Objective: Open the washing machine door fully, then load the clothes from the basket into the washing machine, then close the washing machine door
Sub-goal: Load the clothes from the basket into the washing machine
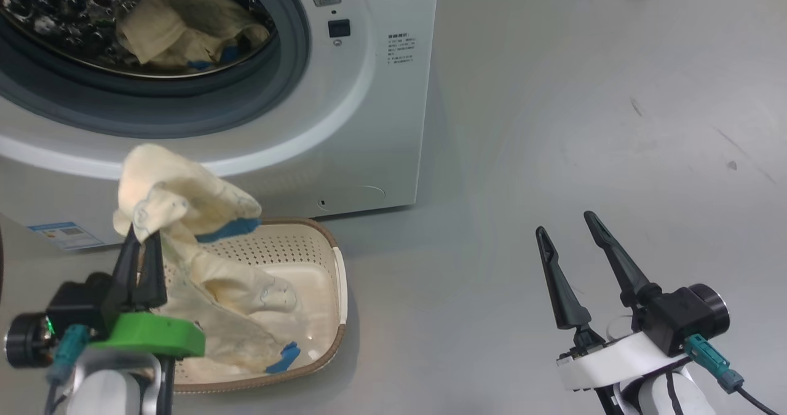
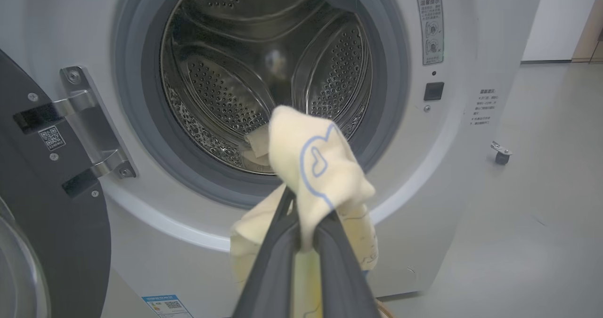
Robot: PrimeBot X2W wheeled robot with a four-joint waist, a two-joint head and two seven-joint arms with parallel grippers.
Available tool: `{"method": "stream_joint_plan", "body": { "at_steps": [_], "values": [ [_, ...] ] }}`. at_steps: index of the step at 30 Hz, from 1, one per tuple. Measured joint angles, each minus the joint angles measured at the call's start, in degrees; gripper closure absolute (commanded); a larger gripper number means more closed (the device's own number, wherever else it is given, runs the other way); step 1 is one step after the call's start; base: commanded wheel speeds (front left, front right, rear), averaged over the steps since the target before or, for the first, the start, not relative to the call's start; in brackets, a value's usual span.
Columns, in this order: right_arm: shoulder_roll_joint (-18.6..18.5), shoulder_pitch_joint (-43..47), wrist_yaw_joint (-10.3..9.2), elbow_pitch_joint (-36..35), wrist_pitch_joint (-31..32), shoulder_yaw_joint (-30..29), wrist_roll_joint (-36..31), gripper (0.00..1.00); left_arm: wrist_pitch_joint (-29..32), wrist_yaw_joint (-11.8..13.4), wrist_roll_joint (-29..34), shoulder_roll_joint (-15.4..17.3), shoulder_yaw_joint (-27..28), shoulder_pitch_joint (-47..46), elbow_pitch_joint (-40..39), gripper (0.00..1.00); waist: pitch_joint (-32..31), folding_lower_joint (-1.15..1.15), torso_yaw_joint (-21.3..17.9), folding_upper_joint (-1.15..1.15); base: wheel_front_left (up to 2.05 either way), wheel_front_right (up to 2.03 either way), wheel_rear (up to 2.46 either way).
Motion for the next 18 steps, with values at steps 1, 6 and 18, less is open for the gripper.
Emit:
{"method": "stream_joint_plan", "body": {
  "at_steps": [1,6,18],
  "values": [
    [0.0,-0.4,0.01,-0.3,0.0,0.0,-0.1,0.00,0.1,0.0,-0.2,0.0,0.4,-1.2,0.1,1.00,0.7,0.00,-0.2,0.00,0.00,0.00,0.00],
    [0.0,-2.5,0.01,-1.0,0.0,0.2,-0.4,0.00,2.1,0.0,-1.1,0.8,1.7,-7.6,1.5,1.00,4.3,0.00,-1.3,0.00,0.00,0.00,0.00],
    [0.9,-7.4,0.02,-2.2,0.0,0.7,0.6,0.00,11.7,-0.6,-5.8,6.0,6.4,-23.8,5.4,1.00,13.4,0.01,-5.2,0.00,0.00,0.00,0.00]
  ]
}}
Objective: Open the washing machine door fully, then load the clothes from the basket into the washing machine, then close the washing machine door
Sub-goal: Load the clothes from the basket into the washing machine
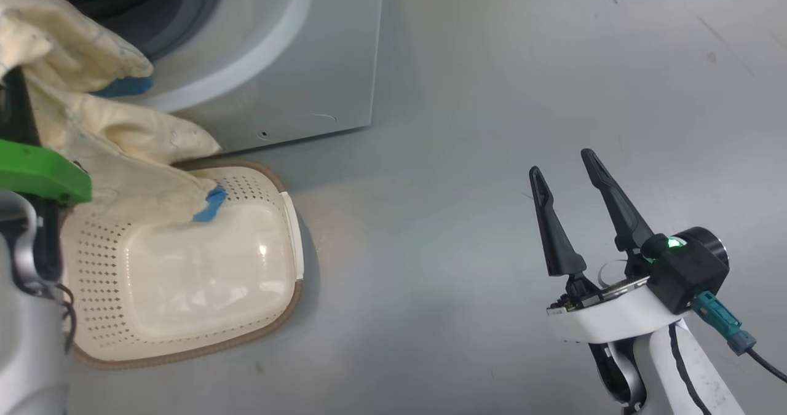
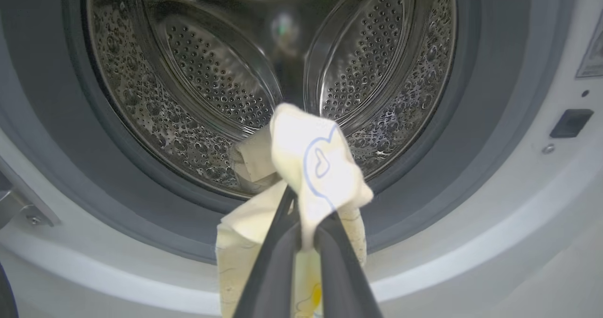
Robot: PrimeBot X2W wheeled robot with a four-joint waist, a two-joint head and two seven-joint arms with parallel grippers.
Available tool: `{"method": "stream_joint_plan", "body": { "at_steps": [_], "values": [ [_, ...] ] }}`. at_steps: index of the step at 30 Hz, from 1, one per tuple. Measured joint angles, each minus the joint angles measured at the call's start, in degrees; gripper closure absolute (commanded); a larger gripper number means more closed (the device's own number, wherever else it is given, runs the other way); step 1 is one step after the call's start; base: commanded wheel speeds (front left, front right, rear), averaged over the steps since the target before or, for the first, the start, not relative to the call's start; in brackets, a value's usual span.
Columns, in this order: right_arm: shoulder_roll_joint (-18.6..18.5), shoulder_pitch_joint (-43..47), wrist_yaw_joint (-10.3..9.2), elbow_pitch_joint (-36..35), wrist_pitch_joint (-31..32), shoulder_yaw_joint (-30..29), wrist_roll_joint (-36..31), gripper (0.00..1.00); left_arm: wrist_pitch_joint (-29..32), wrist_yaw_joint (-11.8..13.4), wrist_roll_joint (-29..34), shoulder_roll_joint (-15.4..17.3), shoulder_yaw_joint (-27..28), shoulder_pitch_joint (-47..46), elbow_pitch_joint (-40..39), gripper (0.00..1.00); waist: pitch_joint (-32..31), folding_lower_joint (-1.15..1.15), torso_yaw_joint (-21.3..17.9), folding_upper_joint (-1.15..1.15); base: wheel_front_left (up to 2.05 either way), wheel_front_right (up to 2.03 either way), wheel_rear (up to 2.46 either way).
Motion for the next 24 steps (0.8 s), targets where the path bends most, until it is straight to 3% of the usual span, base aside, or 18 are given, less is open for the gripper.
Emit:
{"method": "stream_joint_plan", "body": {
  "at_steps": [12,24],
  "values": [
    [0.5,-4.7,0.07,-1.2,0.0,1.3,3.2,0.00,18.0,-1.3,-2.3,11.7,3.8,-15.5,4.0,1.00,9.8,0.01,-6.4,0.00,0.00,0.00,0.00],
    [0.9,-8.4,0.08,-1.8,0.0,3.4,6.8,0.00,24.6,-2.5,-2.8,19.0,4.8,-26.8,5.0,1.00,17.7,0.00,-12.8,0.00,0.00,0.00,0.00]
  ]
}}
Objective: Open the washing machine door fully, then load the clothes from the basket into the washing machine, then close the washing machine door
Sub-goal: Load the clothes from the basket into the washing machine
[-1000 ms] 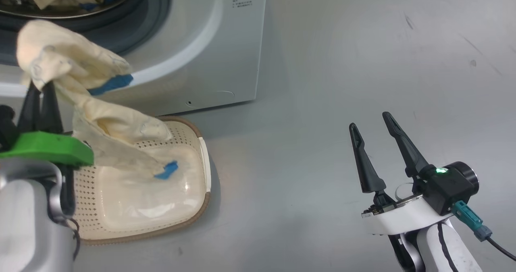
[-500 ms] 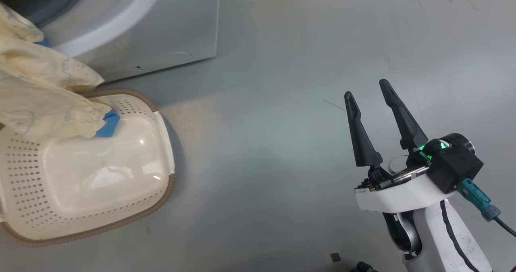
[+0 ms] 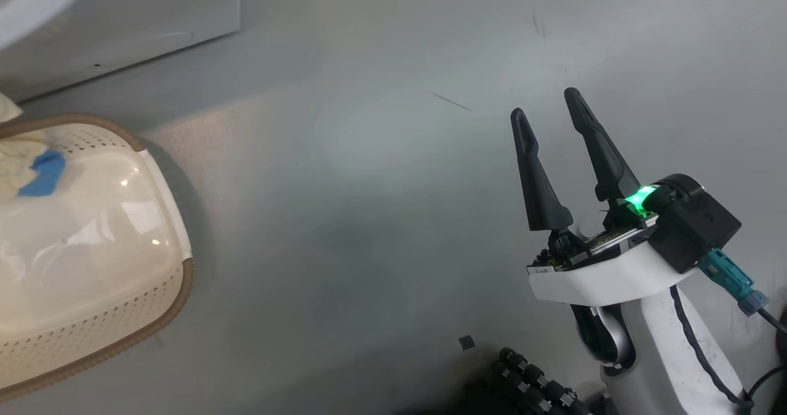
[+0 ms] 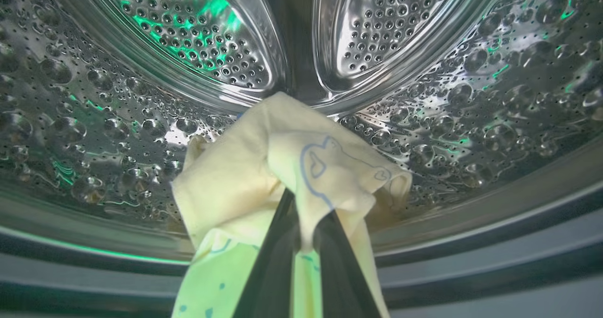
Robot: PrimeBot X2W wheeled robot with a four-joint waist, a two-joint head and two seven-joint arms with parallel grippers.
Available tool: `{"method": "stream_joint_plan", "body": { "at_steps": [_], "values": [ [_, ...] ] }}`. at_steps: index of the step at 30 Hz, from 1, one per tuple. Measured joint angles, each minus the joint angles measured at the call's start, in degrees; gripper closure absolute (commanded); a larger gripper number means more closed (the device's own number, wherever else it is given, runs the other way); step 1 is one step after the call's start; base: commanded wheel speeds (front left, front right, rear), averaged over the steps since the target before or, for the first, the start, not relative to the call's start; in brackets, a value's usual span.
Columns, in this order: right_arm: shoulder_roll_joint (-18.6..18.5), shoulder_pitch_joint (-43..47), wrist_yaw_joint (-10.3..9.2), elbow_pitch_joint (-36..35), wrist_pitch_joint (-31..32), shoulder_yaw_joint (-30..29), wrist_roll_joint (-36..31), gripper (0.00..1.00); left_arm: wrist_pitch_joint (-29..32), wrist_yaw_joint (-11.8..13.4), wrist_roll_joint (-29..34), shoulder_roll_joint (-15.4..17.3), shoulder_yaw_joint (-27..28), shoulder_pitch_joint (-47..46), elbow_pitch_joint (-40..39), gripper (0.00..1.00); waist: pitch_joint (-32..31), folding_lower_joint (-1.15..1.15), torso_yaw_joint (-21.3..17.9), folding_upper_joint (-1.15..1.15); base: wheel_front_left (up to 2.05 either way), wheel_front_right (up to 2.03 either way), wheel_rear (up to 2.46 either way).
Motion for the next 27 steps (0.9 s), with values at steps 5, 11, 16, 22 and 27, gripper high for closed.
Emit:
{"method": "stream_joint_plan", "body": {
  "at_steps": [5,11,16,22,27],
  "values": [
    [0.1,-0.8,-0.11,-0.2,0.0,0.8,1.2,0.00,-1.5,0.1,-0.4,0.9,1.7,-5.6,0.0,1.00,2.4,0.00,-2.0,0.00,0.00,0.00,0.00],
    [0.2,-1.8,-0.59,-0.3,0.0,1.4,1.9,0.00,-5.7,0.1,1.7,3.5,2.0,-11.3,0.0,1.00,4.6,0.00,-3.8,0.00,0.00,0.00,0.00],
    [0.2,-2.2,-0.60,-0.3,0.0,2.4,2.5,0.00,-10.0,1.6,3.4,3.9,2.5,-15.1,0.2,1.00,5.9,-0.01,-4.9,0.00,0.00,0.00,0.00],
    [0.3,-3.3,-1.03,-0.3,0.0,2.8,3.0,0.00,-17.0,2.7,6.3,4.5,2.4,-19.6,-0.4,1.00,7.1,-0.01,-5.9,0.00,0.00,0.00,0.00],
    [0.3,-3.6,-1.19,-0.3,0.0,2.7,3.1,0.00,-19.8,3.2,7.0,4.9,1.6,-21.4,0.6,1.00,7.7,-0.01,-6.3,0.00,0.00,0.00,0.00]
  ]
}}
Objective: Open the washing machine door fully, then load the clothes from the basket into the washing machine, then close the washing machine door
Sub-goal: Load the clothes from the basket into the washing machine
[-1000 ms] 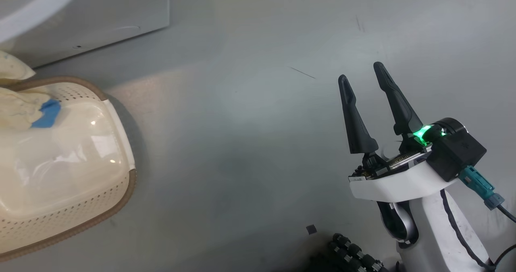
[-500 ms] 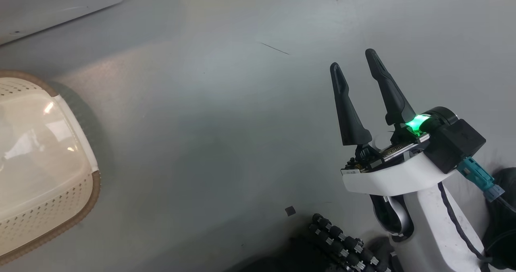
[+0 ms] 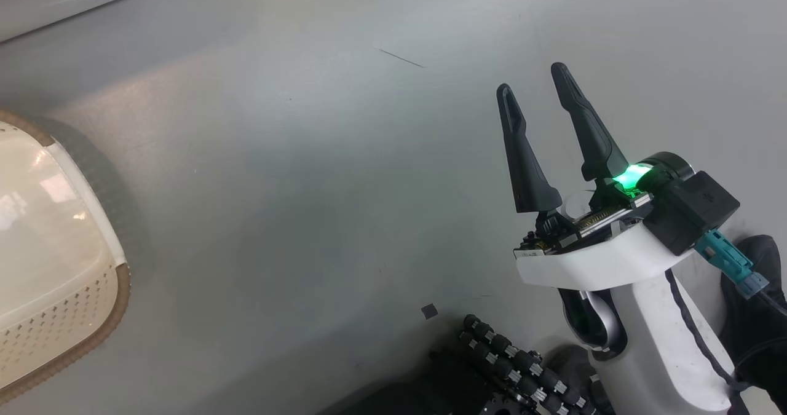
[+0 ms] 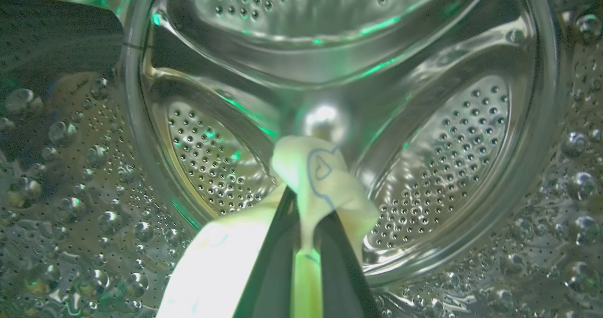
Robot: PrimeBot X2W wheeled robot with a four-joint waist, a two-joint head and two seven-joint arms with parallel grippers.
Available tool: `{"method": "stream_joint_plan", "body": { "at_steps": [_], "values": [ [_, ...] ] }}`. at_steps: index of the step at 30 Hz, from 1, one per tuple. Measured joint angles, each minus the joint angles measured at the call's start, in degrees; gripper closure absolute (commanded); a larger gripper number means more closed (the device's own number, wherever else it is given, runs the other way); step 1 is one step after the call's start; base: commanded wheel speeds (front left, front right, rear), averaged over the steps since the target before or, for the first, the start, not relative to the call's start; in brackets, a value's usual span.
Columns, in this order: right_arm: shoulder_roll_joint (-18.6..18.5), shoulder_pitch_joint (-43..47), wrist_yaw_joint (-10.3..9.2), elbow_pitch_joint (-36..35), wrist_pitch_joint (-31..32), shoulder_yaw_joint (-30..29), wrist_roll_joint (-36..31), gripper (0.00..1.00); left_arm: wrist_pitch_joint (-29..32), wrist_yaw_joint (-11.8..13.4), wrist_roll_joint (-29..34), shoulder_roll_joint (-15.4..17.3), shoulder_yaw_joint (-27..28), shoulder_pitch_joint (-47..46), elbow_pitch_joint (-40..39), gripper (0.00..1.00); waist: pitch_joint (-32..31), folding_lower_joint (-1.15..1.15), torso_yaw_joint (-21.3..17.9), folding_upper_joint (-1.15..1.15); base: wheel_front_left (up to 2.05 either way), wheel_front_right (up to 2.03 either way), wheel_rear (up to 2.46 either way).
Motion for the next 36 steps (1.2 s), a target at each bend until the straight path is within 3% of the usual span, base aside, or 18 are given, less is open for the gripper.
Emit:
{"method": "stream_joint_plan", "body": {
  "at_steps": [18,20,21,22,36],
  "values": [
    [0.0,-1.2,-0.92,0.5,0.0,-1.1,0.1,0.00,-2.1,-0.4,-2.5,-5.6,-0.9,9.1,9.2,1.00,-1.2,0.00,3.1,0.00,0.00,0.00,0.00],
    [0.0,-1.7,-0.92,0.7,0.0,-1.2,-0.4,0.00,-2.8,-0.7,-2.7,-5.8,-0.8,10.0,9.6,0.51,-1.7,0.00,3.6,0.00,0.00,0.00,0.00],
    [0.0,-1.7,-0.92,0.8,0.0,-1.3,-0.4,0.00,-3.0,-1.0,-2.8,-5.9,-0.8,10.2,10.0,0.09,-2.0,0.00,3.9,0.00,0.00,0.00,0.00],
    [0.0,-1.7,-0.92,1.0,0.0,-1.3,-0.5,0.00,-3.0,-1.3,-3.1,-6.0,-0.8,10.3,10.4,0.00,-2.3,0.00,4.1,0.00,0.00,0.00,0.00],
    [-0.1,-1.7,-0.91,2.3,0.0,-3.1,-2.5,0.00,-9.6,-3.7,-5.4,-7.4,0.8,14.2,14.5,0.00,-6.2,0.00,7.4,0.00,0.00,0.00,0.00]
  ]
}}
